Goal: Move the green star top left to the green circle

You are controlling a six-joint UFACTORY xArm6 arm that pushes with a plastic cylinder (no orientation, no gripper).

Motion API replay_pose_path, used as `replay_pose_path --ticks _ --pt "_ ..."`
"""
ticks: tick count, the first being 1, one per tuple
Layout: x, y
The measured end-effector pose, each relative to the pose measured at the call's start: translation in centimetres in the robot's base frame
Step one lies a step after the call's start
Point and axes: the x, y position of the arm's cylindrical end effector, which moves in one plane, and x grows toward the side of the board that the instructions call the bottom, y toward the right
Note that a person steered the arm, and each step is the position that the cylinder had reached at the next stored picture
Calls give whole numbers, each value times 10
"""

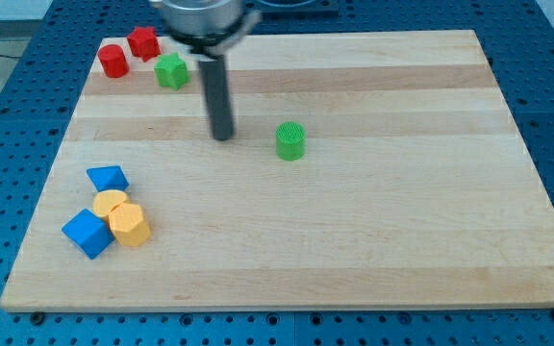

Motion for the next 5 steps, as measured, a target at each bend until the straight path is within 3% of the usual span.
replay_pose_path --ticks 1,2,4,5 --pt "-36 -96" --pt "-90 -119" --pt "-124 -26" --pt "-149 -35"
